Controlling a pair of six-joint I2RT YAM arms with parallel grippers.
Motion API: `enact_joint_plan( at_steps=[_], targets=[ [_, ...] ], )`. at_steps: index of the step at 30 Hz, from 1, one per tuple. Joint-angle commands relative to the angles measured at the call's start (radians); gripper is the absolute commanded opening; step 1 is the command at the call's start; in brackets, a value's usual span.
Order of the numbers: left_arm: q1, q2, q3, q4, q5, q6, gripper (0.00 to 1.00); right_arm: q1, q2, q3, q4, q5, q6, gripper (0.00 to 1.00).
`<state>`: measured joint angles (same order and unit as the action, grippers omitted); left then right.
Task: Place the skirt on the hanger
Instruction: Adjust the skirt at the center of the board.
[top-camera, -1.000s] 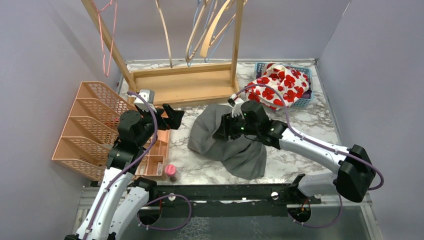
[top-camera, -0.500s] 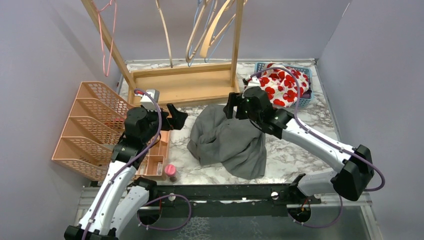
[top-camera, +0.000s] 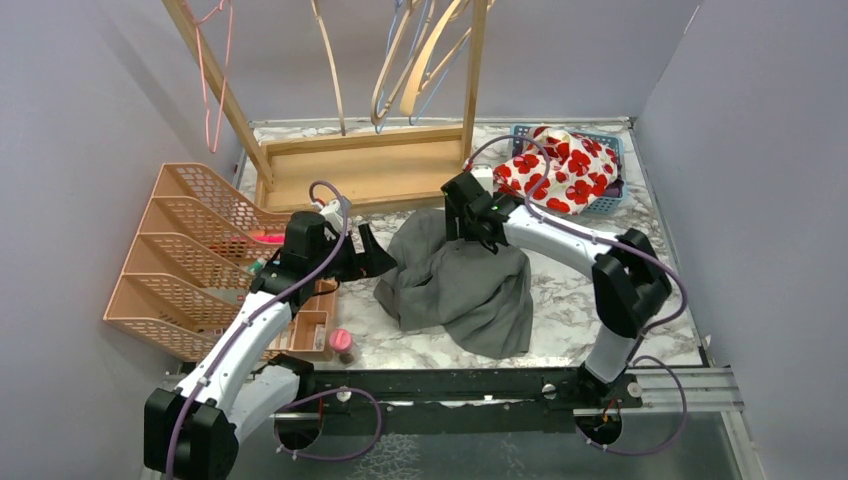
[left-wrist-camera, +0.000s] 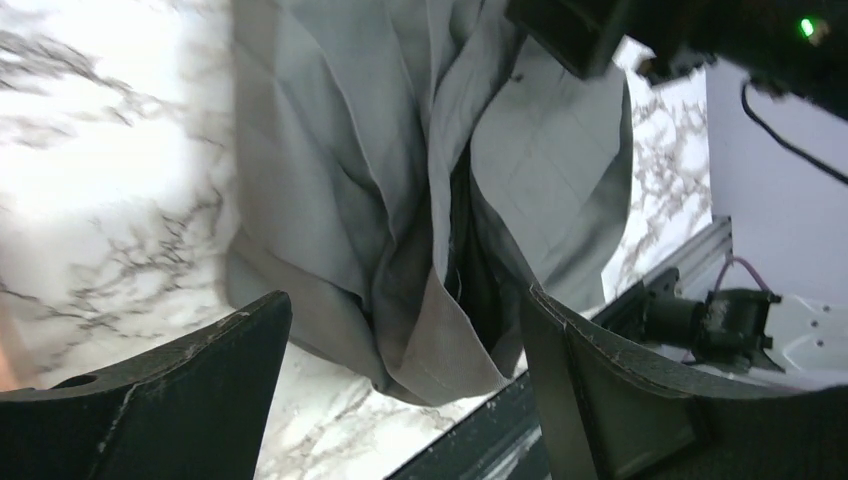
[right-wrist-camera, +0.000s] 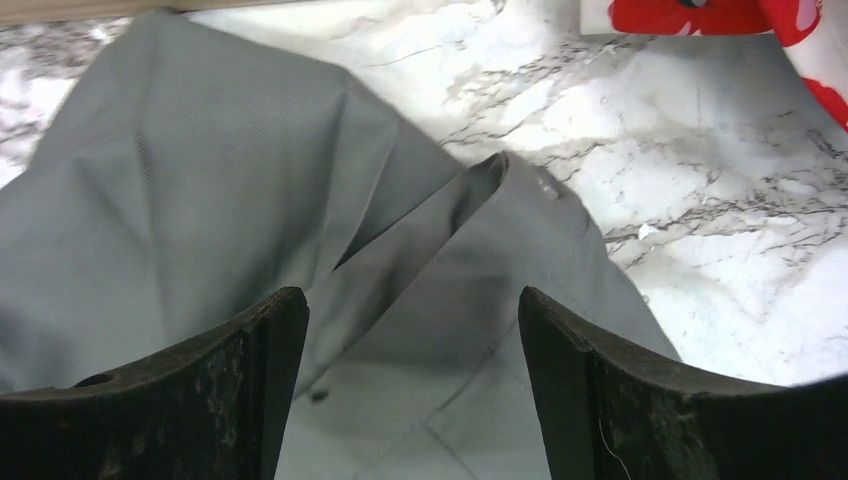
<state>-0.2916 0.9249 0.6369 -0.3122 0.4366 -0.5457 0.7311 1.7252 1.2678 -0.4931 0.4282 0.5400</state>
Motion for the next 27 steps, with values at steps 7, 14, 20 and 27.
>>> enact_joint_plan(
  at_steps=[7, 14, 20, 27],
  targets=[
    [-0.102, 0.009, -0.041, -0.007, 0.119, -0.054, 0.86, -0.006, 0.097, 0.071, -0.309, 0.264, 0.187, 0.72],
    [-0.127, 0.0, -0.071, -0.008, 0.143, -0.068, 0.83, -0.006, -0.054, -0.061, -0.343, 0.193, 0.236, 0.66],
    [-0.13, 0.013, -0.084, -0.013, 0.131, -0.063, 0.8, -0.006, -0.182, -0.144, -0.352, 0.124, 0.256, 0.62],
    [-0.131, 0.03, -0.076, -0.013, 0.109, -0.069, 0.77, -0.006, -0.303, -0.216, -0.345, 0.075, 0.24, 0.51]
  ],
)
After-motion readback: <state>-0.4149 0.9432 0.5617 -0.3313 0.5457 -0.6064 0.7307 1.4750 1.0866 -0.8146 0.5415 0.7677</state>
